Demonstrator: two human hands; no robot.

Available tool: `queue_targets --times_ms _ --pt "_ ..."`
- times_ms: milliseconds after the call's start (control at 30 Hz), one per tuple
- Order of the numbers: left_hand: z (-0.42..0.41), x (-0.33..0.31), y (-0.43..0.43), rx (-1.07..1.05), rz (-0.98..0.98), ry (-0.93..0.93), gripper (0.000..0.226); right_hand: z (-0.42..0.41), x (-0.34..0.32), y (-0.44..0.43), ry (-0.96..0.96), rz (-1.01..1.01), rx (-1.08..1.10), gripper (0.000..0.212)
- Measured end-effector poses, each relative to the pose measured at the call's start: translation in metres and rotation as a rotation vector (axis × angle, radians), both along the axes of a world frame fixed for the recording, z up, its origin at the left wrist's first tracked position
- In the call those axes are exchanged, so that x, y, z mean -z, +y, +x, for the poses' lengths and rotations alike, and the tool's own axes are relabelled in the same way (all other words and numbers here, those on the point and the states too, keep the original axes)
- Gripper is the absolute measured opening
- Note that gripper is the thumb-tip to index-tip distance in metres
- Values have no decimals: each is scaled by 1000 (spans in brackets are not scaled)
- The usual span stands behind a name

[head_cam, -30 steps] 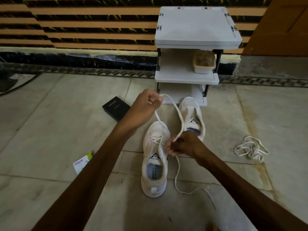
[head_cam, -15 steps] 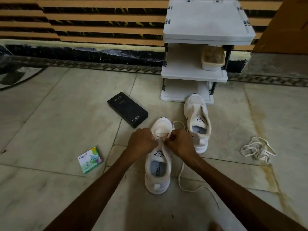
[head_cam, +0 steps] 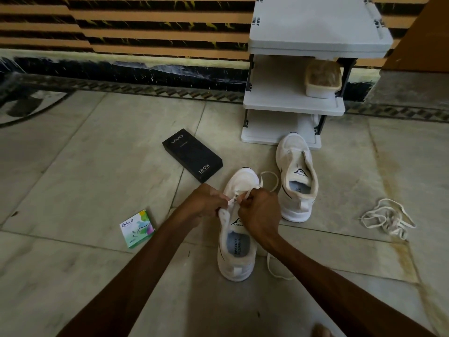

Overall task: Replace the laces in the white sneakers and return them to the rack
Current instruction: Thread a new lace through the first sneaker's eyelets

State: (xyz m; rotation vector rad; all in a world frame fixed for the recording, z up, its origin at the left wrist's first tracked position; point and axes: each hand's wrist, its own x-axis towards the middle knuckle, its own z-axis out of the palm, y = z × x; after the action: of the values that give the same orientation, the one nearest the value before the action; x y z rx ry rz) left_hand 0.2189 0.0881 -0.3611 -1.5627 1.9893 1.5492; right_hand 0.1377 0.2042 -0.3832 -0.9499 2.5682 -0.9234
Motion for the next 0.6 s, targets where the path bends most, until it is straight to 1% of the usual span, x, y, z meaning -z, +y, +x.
queue_targets --times_ms 67,167,233,300,367,467,533,600 --pt "0 1 0 -10 16 12 34 3 2 -1 23 16 7 9" --pt "0 1 0 -8 15 37 33 5 5 -1 -15 -23 36 9" --pt "-1 1 1 -5 3 54 30 7 5 -2 -2 -18 55 12" --pt "-3 0 3 4 1 68 25 9 3 -3 74 62 81 17" --pt "-5 -2 5 -9 14 96 20 10 3 -3 188 168 98 25" --pt "-5 -2 7 -31 26 125 17 9 1 -3 288 295 53 32" --pt "-4 -2 8 -48 45 160 10 7 -1 -4 294 285 10 30" --pt "-4 -3 9 -47 56 186 6 3 -2 -5 253 226 -4 24"
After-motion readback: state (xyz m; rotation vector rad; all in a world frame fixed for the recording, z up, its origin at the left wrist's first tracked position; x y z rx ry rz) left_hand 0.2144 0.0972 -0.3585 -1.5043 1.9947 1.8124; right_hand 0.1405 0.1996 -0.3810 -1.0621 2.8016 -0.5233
